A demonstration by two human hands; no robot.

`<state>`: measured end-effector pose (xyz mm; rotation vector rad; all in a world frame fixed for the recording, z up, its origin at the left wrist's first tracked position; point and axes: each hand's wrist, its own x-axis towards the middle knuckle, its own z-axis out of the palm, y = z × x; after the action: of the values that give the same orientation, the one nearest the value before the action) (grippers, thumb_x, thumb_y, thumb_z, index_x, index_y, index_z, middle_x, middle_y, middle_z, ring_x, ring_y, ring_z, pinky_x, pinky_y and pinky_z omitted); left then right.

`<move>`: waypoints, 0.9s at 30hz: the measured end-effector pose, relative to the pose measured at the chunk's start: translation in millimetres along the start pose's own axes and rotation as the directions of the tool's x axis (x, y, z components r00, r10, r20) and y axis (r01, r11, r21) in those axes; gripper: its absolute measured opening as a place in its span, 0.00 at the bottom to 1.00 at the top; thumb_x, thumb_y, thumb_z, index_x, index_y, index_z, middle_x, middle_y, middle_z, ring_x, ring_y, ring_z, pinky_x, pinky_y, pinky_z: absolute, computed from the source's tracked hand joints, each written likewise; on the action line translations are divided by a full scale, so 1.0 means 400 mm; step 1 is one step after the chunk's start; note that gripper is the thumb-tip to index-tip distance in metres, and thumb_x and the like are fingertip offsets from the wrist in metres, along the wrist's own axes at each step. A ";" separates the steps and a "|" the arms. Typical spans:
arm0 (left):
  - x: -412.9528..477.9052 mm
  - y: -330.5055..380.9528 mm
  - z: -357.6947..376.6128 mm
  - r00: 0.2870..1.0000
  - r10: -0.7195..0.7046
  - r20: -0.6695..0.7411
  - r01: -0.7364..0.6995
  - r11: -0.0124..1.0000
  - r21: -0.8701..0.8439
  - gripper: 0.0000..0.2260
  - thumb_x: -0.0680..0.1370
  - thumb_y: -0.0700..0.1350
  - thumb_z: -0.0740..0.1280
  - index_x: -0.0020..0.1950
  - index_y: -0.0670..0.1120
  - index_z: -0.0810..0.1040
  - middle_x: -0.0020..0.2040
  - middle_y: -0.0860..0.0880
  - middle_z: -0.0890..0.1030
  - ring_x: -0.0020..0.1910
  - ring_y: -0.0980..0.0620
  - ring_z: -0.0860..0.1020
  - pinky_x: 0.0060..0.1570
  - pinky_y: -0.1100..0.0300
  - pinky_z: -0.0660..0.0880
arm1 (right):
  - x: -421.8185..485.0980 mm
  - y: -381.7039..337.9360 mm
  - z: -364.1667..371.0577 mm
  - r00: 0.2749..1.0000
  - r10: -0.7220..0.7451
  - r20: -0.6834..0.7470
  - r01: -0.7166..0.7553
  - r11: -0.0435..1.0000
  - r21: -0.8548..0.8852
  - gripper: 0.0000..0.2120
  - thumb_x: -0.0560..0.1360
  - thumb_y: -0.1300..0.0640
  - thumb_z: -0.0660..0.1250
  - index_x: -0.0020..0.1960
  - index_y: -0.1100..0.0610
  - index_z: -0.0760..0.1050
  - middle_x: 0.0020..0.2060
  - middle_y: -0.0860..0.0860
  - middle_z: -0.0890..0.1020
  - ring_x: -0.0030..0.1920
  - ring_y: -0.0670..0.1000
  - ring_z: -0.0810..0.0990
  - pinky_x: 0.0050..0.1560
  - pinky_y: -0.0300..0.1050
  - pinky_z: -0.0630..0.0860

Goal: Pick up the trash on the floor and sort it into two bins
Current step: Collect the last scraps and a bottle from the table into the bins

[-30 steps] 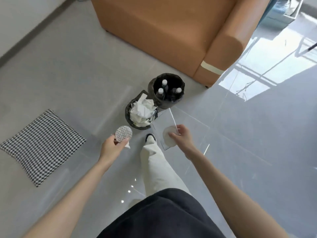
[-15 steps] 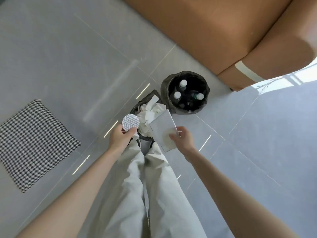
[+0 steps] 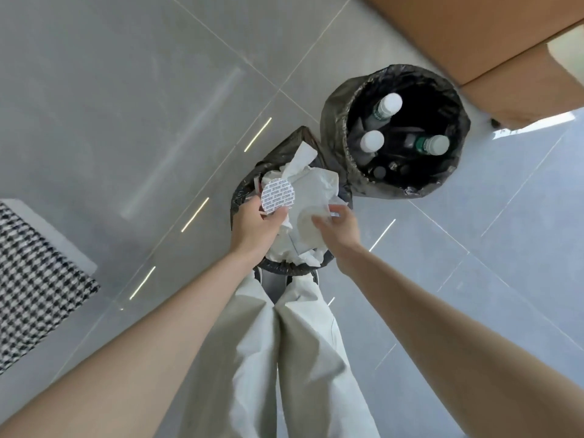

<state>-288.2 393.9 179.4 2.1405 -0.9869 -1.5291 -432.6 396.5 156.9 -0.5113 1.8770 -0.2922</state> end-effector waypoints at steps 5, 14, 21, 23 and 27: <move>0.110 -0.085 0.065 0.999 -0.025 0.046 0.026 1.000 -0.001 0.10 0.75 0.46 0.68 0.55 0.46 0.78 0.54 0.51 0.80 0.46 0.57 0.76 0.46 0.66 0.69 | 0.085 0.064 0.062 0.903 -0.387 -0.185 0.244 0.818 -0.521 0.29 0.70 0.60 0.68 0.67 0.51 0.61 0.61 0.51 0.71 0.59 0.56 0.67 0.60 0.50 0.68; 0.234 -0.170 0.114 0.995 -0.029 0.094 0.010 0.980 0.198 0.11 0.74 0.47 0.69 0.53 0.43 0.80 0.49 0.48 0.83 0.49 0.49 0.79 0.49 0.56 0.77 | 0.167 0.118 0.096 0.873 -0.436 0.219 0.469 0.626 -0.623 0.41 0.68 0.71 0.67 0.73 0.44 0.60 0.59 0.51 0.68 0.47 0.54 0.74 0.44 0.47 0.74; 0.337 -0.218 0.170 0.996 -0.040 0.076 0.002 0.894 0.447 0.14 0.74 0.49 0.69 0.55 0.43 0.79 0.51 0.45 0.82 0.52 0.45 0.79 0.48 0.55 0.77 | 0.271 0.141 0.154 0.909 -0.326 0.260 0.409 0.579 -0.706 0.46 0.68 0.69 0.71 0.76 0.45 0.54 0.61 0.53 0.68 0.52 0.56 0.76 0.51 0.51 0.77; 0.354 -0.229 0.187 0.997 -0.061 0.043 0.033 0.877 0.480 0.14 0.74 0.49 0.70 0.56 0.43 0.79 0.51 0.44 0.82 0.53 0.44 0.79 0.49 0.52 0.78 | 0.292 0.148 0.160 0.910 -0.314 0.272 0.408 0.558 -0.722 0.46 0.67 0.69 0.71 0.76 0.45 0.53 0.61 0.54 0.68 0.53 0.58 0.77 0.51 0.51 0.77; 0.393 -0.249 0.221 0.994 -0.110 -0.018 0.104 0.862 0.495 0.13 0.75 0.45 0.70 0.57 0.42 0.78 0.54 0.42 0.81 0.54 0.43 0.79 0.42 0.58 0.73 | 0.339 0.162 0.177 0.906 -0.294 0.304 0.418 0.514 -0.749 0.47 0.68 0.66 0.72 0.77 0.47 0.51 0.64 0.55 0.67 0.56 0.60 0.76 0.52 0.53 0.77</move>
<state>-306.5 365.3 -24.0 2.5692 -1.4131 -1.4509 -419.8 390.9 -8.6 -1.5277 1.6631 0.3780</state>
